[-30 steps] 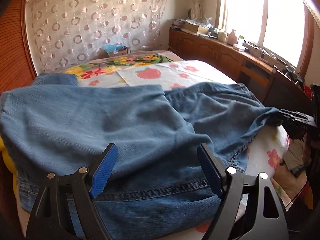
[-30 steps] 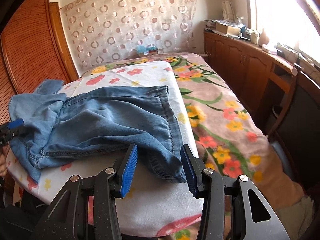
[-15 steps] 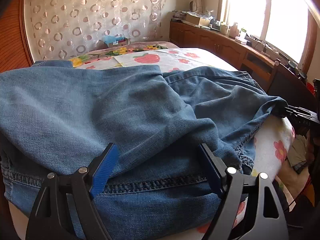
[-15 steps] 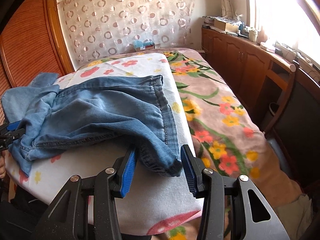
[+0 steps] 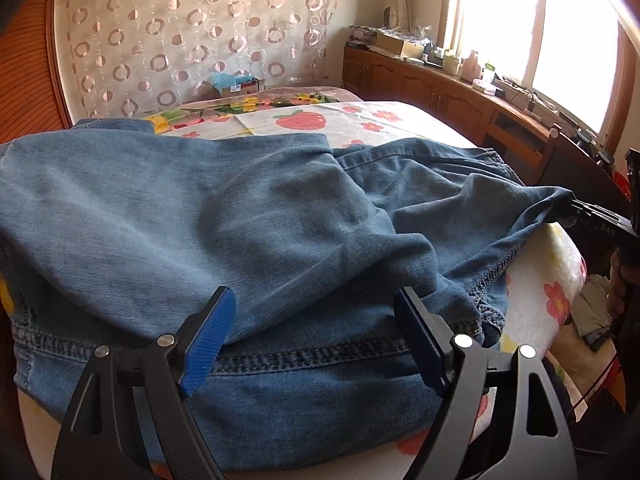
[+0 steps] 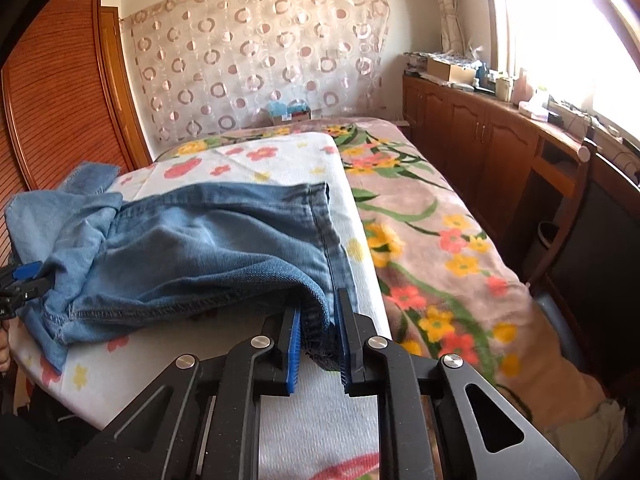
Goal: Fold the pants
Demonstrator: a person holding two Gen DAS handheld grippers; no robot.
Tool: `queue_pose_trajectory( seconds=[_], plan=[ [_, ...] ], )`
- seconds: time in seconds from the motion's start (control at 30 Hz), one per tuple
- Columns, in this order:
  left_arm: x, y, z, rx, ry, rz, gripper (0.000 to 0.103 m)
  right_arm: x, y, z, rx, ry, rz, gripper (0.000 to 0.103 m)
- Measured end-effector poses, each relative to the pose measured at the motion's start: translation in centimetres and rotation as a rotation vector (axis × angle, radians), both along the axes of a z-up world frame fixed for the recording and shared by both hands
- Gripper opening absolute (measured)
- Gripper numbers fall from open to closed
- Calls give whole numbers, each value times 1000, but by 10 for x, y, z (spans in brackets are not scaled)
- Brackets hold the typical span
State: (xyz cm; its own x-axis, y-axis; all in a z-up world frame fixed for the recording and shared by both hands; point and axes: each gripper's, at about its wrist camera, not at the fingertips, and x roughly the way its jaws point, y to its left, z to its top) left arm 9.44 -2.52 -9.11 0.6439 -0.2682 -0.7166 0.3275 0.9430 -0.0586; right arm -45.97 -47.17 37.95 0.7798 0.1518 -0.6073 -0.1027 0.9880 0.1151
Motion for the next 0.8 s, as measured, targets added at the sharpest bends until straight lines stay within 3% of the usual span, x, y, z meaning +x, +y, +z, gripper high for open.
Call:
queue_pose_trajectory(
  seconds=[0.47, 0.8],
  plan=[
    [-17, 49, 22, -16, -58, 103, 82, 13, 31, 39, 31, -109, 59, 13],
    [-37, 134, 32, -13, -107, 300, 82, 28, 110, 84, 83, -224, 273, 11]
  ],
)
